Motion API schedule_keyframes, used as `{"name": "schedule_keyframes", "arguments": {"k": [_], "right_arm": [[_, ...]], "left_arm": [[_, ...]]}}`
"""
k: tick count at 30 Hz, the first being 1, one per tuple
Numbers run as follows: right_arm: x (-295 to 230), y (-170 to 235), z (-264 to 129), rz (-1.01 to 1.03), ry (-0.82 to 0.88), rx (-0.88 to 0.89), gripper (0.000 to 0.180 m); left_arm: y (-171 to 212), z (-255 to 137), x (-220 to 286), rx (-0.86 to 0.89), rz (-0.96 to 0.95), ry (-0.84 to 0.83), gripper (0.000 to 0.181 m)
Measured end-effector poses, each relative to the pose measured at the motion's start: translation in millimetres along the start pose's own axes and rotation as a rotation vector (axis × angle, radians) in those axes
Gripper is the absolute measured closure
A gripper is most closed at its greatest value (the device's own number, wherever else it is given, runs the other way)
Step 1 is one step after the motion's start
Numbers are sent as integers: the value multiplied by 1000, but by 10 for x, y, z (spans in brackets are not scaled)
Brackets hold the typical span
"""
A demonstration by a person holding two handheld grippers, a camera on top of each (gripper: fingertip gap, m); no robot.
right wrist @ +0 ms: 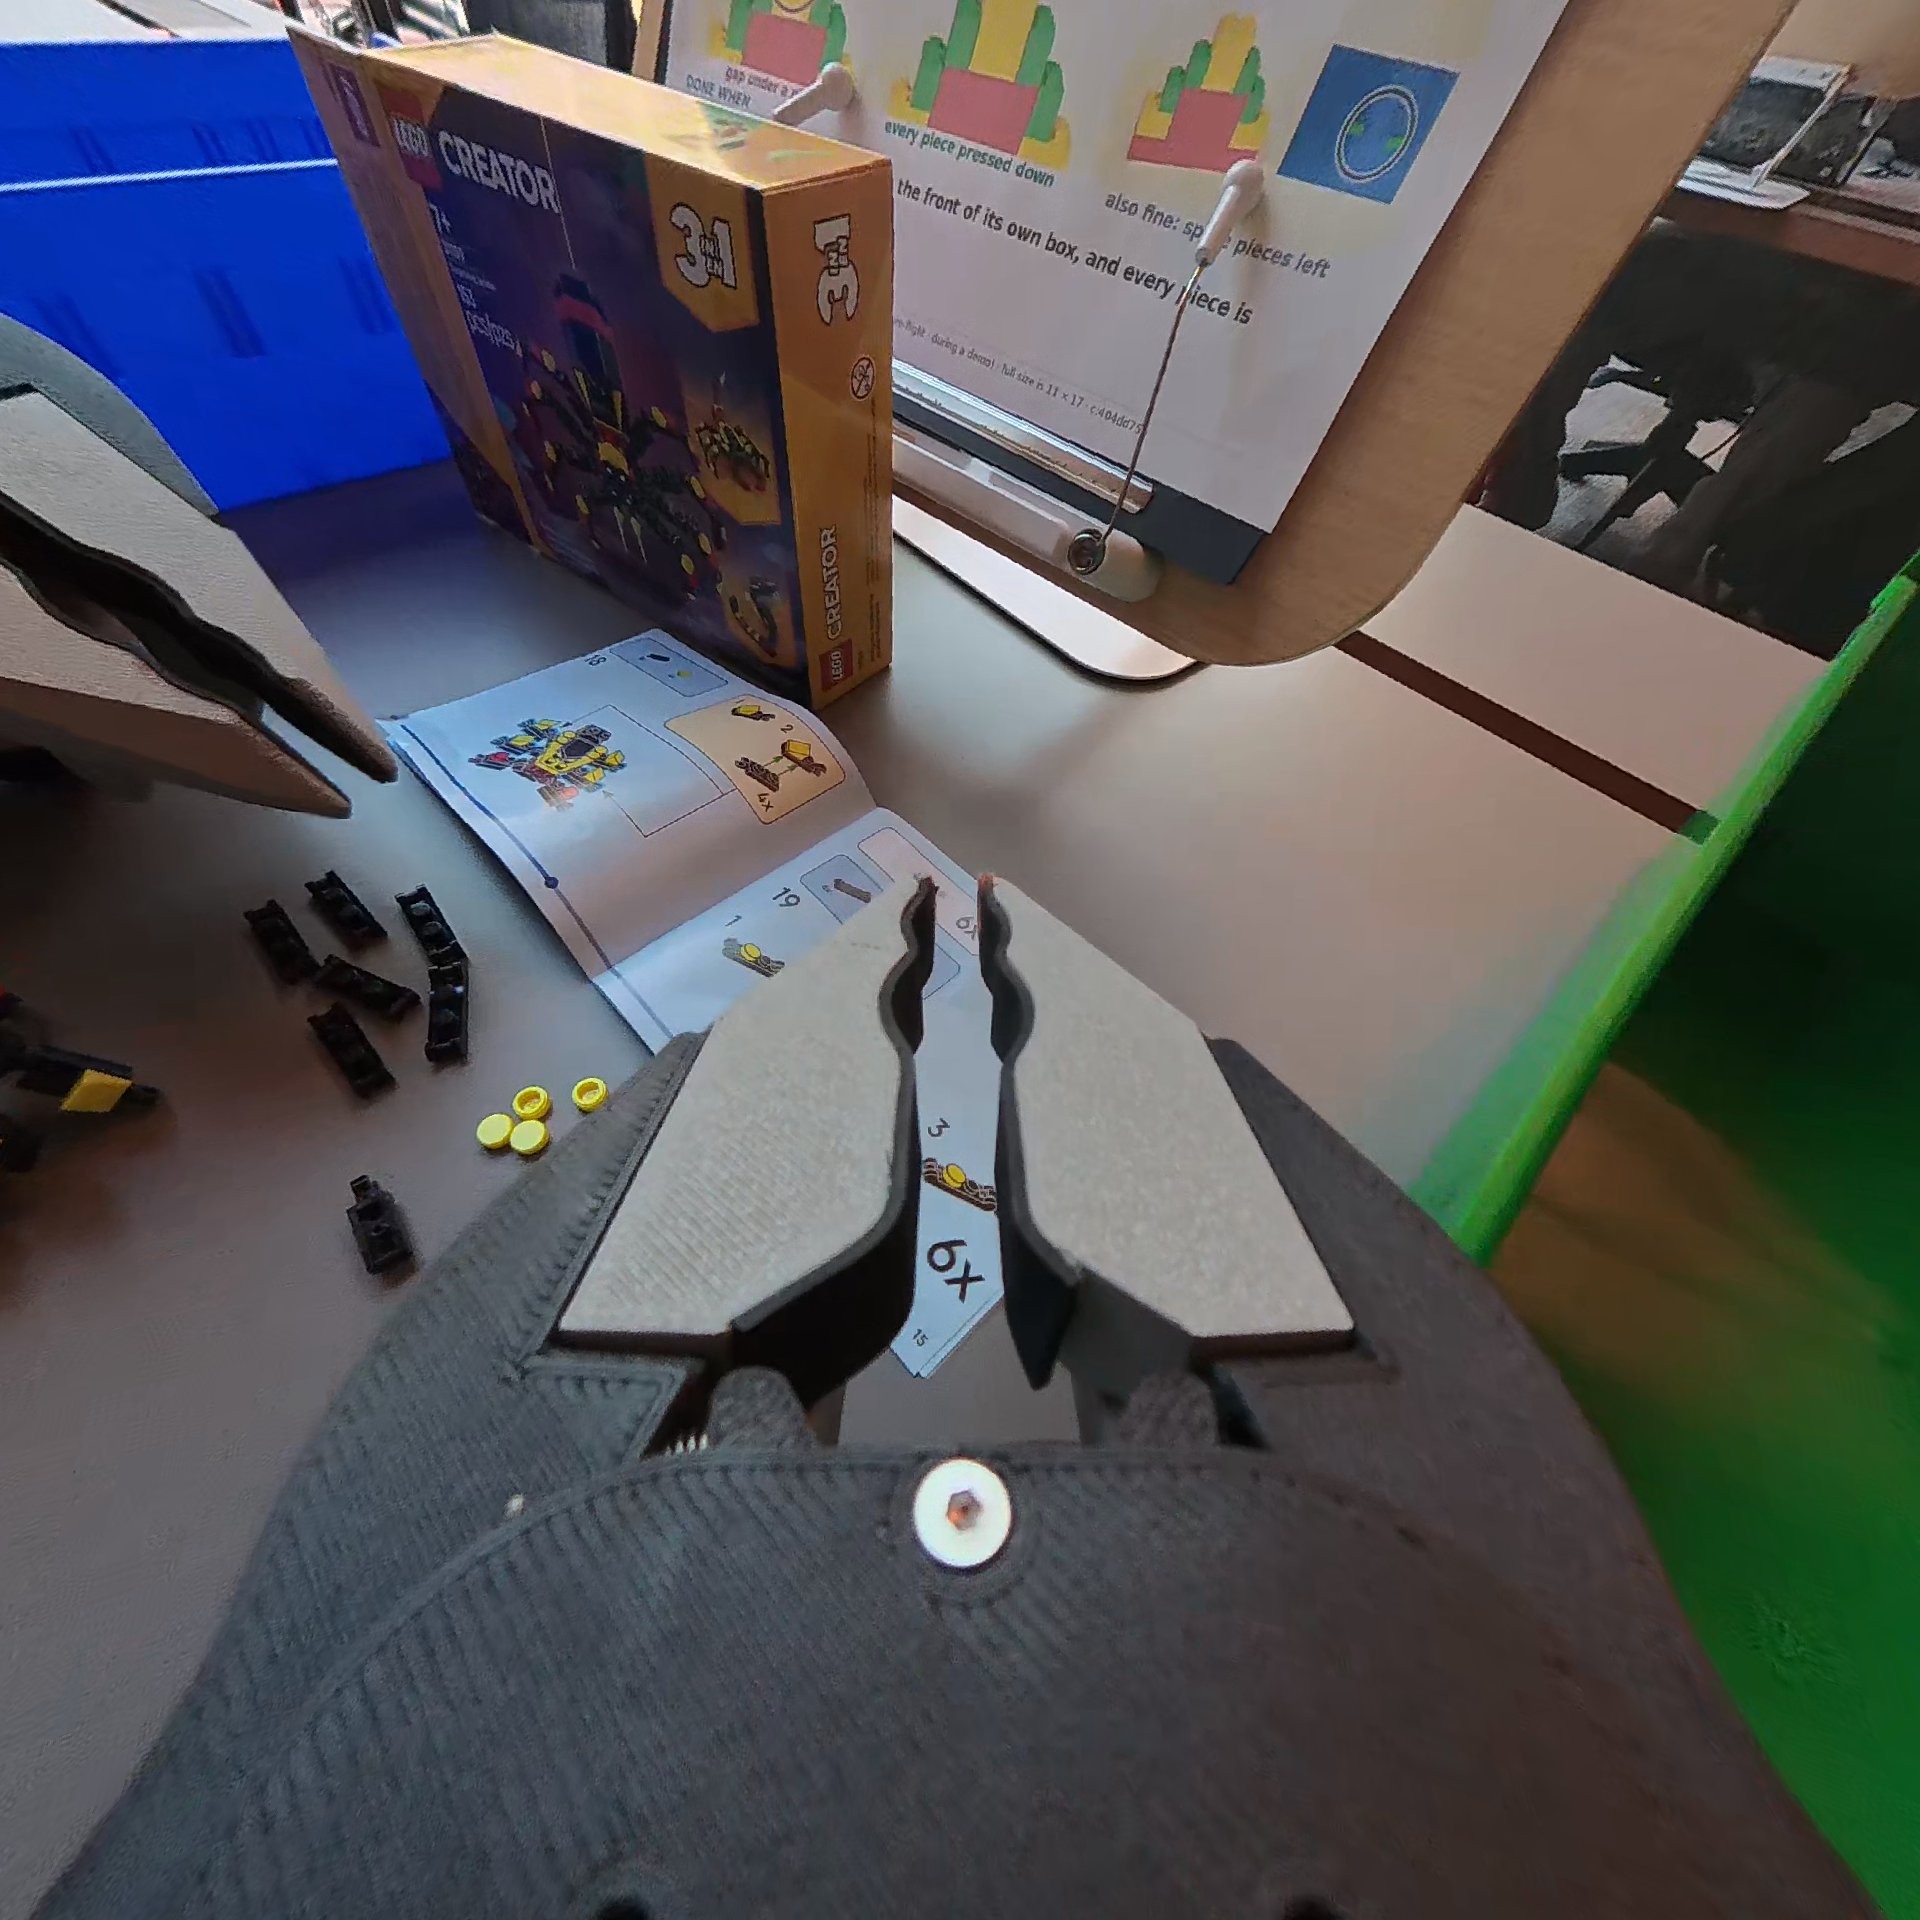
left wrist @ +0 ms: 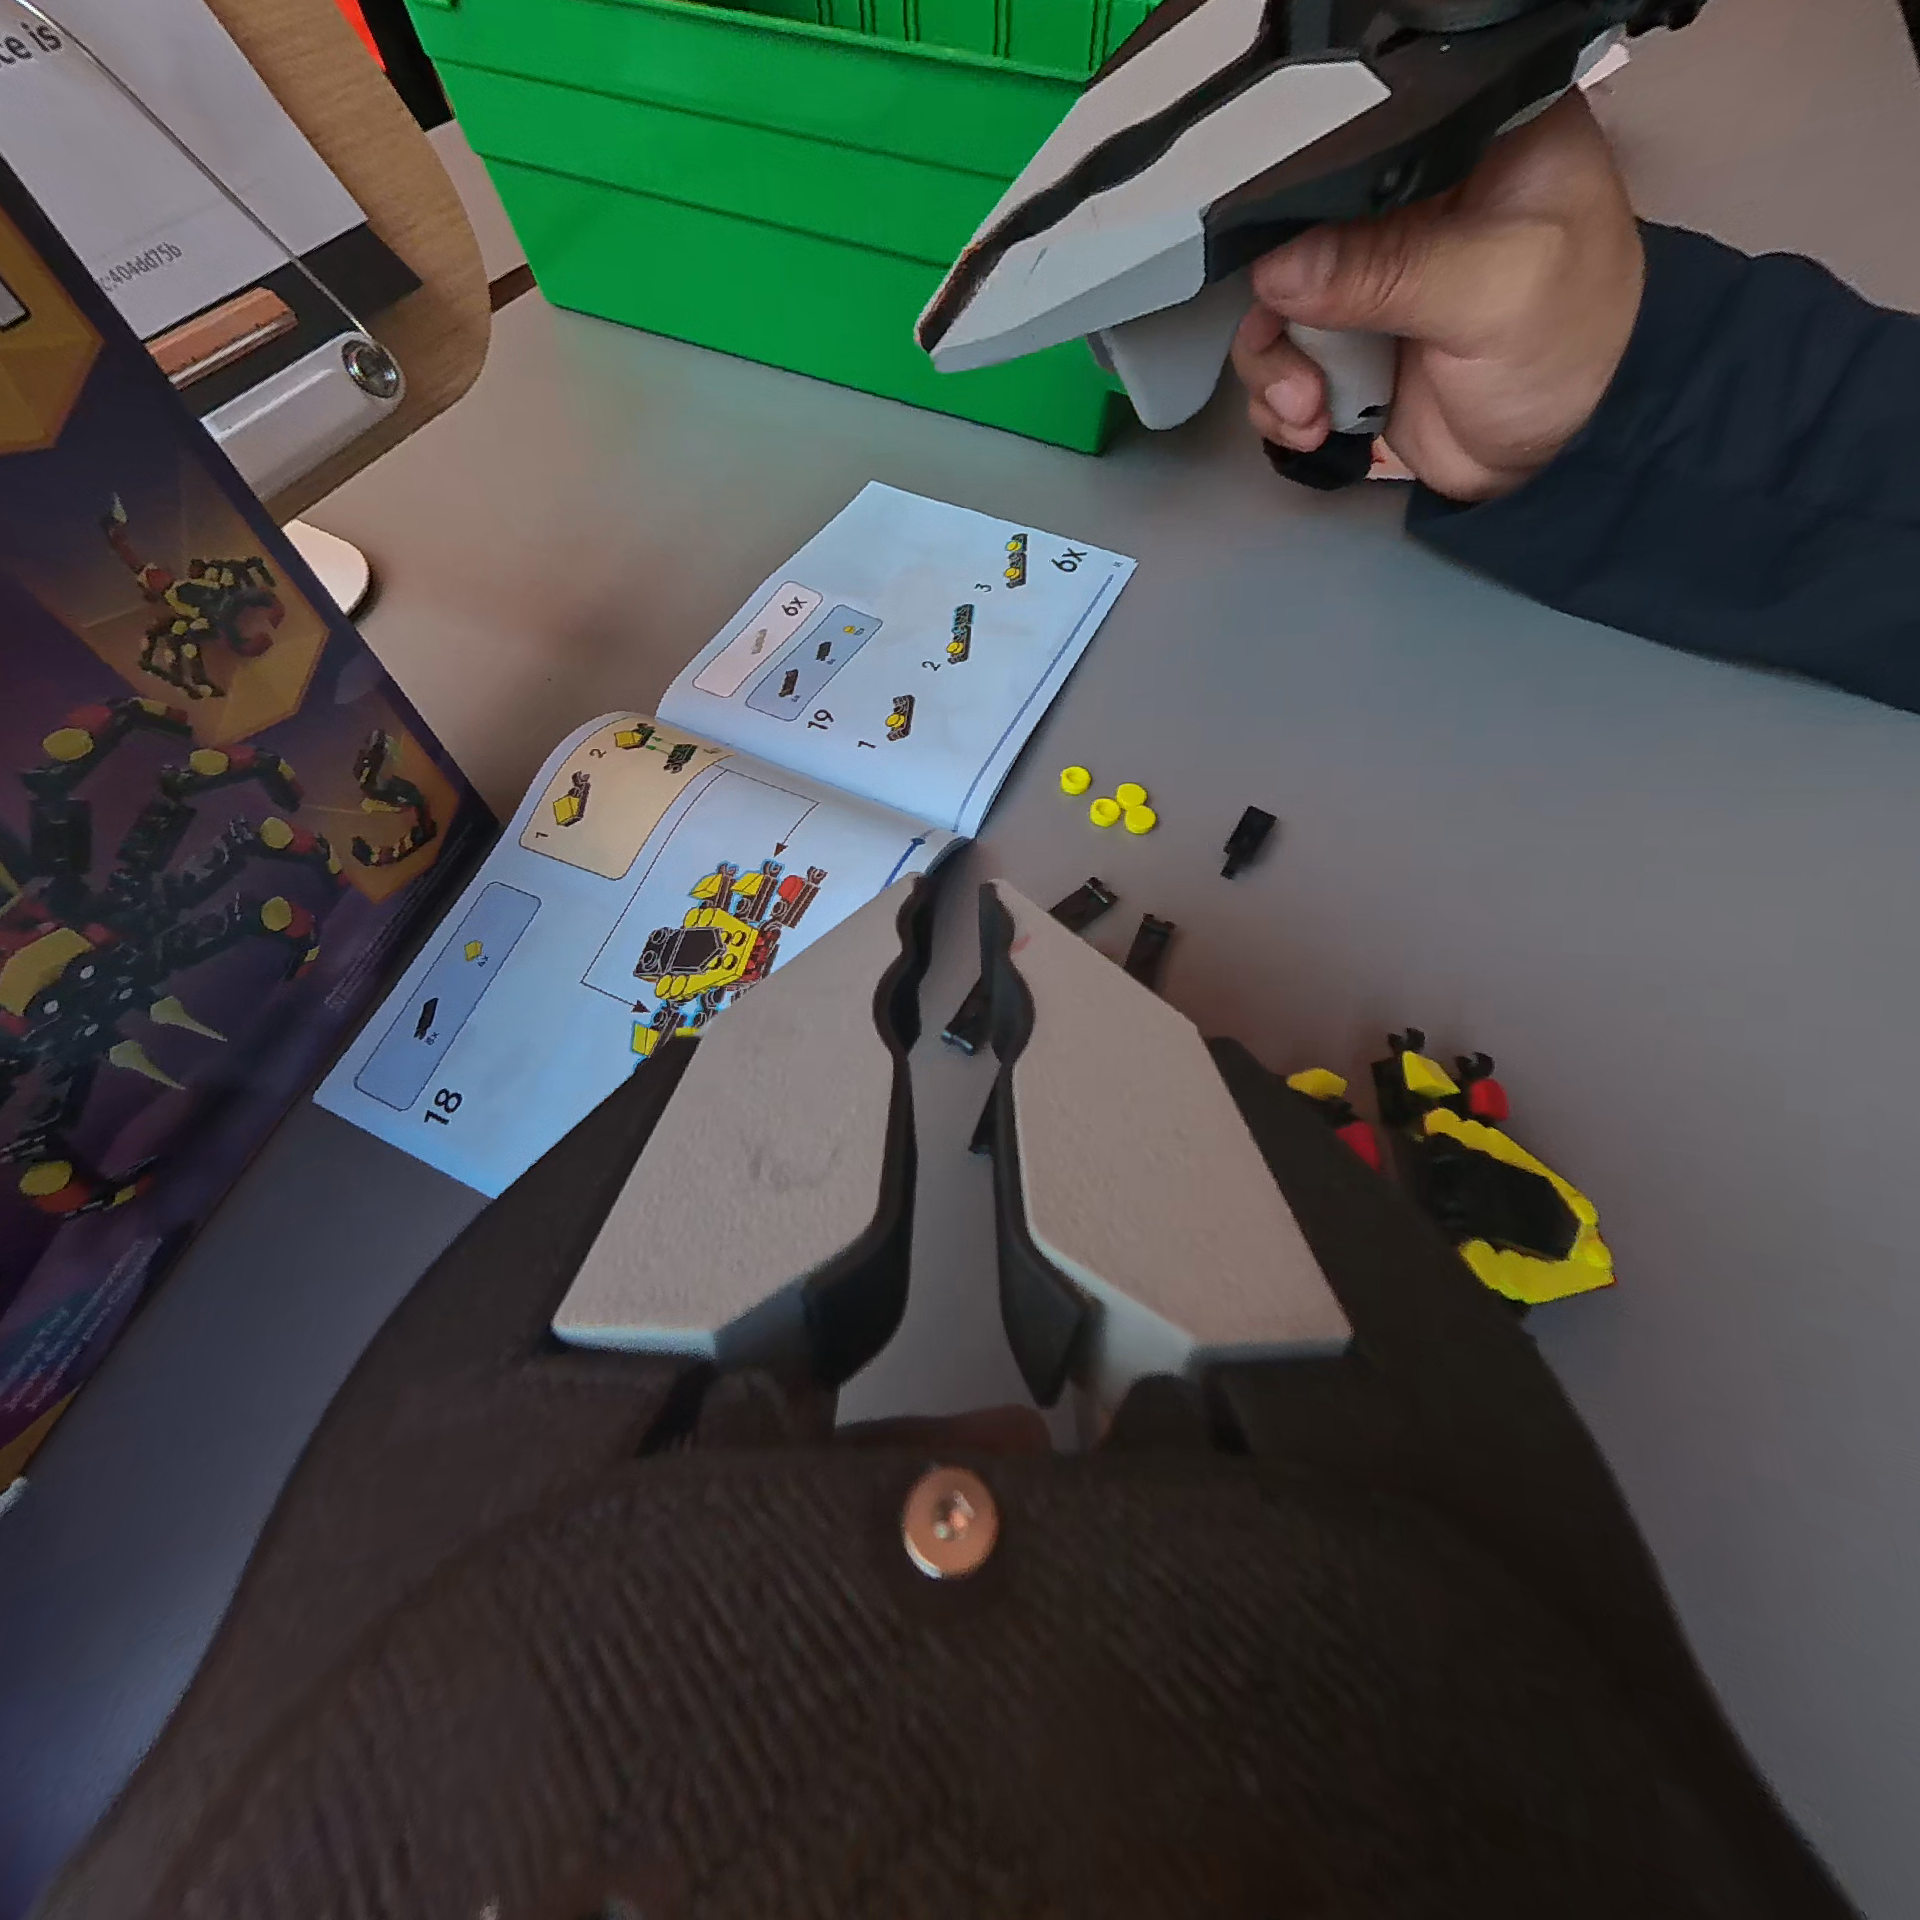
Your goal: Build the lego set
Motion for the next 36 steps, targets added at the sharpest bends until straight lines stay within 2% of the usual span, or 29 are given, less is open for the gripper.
{"name": "schedule_keyframes", "arguments": {"k": [1,36], "right_arm": [[1,5,7,1,-1,-2,175],[99,-7,-56,39,46,79,177]], "left_arm": [[3,-1,-7,1,-4,-2,175],[30,6,-6,-3,-14,-17,175]]}}
Point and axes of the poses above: each gripper's, where its closed fingertips meet, z out along the fingers, y out of its underside, x = y × z across the jaws, the point moved 8 cm from there along -z, back along the fingers, and after that the axes turned 7 degrees about -x, right-handed, at the moved point
